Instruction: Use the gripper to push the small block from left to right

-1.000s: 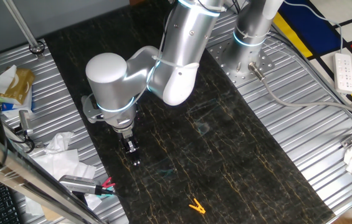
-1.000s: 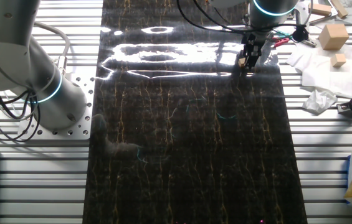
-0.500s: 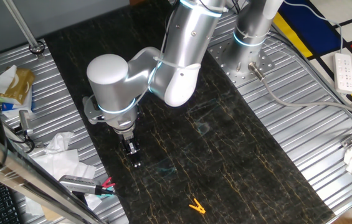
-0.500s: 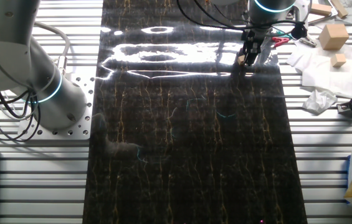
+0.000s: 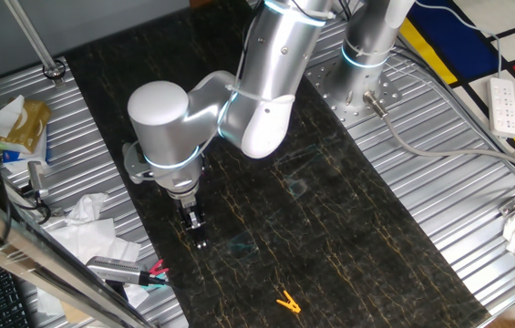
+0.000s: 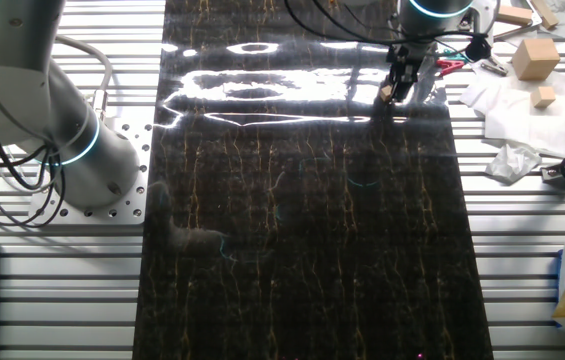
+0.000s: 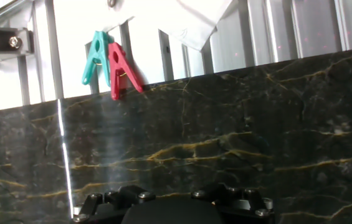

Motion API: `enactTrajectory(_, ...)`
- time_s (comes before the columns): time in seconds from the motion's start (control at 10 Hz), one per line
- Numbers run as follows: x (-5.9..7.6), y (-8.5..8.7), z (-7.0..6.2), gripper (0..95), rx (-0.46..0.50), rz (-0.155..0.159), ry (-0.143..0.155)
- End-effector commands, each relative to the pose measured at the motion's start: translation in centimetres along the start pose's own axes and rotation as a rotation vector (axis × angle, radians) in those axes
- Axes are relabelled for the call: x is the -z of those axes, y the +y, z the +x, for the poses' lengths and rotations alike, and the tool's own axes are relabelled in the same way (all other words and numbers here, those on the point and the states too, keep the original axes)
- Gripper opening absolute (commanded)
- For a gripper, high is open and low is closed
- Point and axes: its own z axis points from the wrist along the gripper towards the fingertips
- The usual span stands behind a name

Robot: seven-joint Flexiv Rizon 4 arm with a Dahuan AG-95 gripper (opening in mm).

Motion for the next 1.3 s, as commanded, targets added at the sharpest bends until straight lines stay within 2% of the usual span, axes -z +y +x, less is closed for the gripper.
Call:
enactTrajectory(0.1,-0.1,0.2,0.0,76.0,-0.003,-0.002,-0.001)
enactTrajectory(1.1,-1.2,3.4,0.4,76.0,-0.043,-0.003,-0.005)
enactTrajectory(1.3,-1.3,3.6,0.5,76.0,-0.036,0.009,-0.004)
